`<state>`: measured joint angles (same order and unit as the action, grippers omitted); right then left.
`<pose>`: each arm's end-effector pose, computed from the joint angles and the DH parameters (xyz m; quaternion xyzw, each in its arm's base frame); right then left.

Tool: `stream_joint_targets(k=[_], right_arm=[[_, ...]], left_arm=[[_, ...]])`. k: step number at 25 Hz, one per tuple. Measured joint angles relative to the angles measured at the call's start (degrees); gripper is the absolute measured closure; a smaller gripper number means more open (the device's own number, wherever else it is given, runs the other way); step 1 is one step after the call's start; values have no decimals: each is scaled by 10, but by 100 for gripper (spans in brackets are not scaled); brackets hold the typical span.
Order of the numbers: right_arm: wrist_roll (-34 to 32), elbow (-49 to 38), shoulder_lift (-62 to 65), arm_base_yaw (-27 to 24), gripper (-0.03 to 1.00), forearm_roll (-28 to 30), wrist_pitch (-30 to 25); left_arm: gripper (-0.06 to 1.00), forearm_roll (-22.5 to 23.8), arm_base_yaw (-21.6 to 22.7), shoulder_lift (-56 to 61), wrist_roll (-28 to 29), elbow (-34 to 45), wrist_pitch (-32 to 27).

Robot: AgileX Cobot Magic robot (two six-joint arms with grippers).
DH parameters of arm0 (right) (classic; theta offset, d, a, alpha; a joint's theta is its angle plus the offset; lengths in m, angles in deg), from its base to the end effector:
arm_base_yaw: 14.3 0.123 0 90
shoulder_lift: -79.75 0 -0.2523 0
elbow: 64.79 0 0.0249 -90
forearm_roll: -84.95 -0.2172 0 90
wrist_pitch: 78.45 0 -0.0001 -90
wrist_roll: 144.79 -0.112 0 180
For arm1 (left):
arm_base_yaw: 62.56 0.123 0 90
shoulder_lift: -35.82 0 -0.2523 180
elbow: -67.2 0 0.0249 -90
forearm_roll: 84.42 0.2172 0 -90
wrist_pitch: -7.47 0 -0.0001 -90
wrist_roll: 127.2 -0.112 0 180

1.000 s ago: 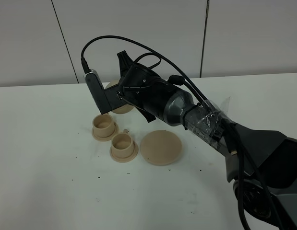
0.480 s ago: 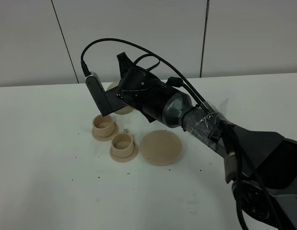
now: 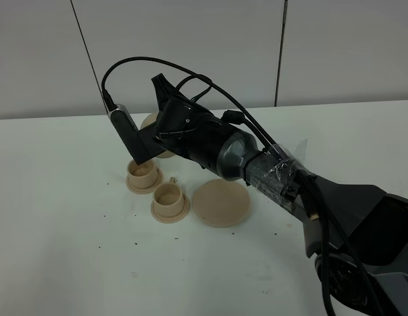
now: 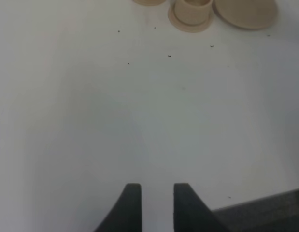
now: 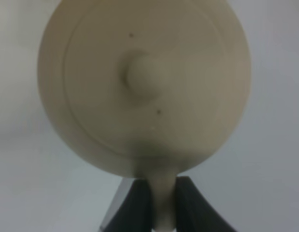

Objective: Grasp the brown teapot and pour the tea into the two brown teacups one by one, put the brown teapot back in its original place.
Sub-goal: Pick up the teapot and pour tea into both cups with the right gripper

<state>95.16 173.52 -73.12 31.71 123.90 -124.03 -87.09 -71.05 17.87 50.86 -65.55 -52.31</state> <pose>0.3947 0.3364 0.1773 -0.7909 0.4233 -0.3402 0.2822 0.0373 -0.0101 0.2503 0.0795 0.8831 -0.0496 0.4597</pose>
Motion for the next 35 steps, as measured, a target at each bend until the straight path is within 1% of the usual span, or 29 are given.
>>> stream_joint_targets(k=[12,18,22,35], right_arm=[[20,0,0,0,87,12,8],[21,0,0,0,87,19,20],[21,0,-3,0,87,35,28],[21,0,-18,0,87,47,29]], left_arm=[[71,0,0,0,0,0,0],[71,0,0,0,0,0,0],[71,0,0,0,0,0,0],[71,0,0,0,0,0,0]])
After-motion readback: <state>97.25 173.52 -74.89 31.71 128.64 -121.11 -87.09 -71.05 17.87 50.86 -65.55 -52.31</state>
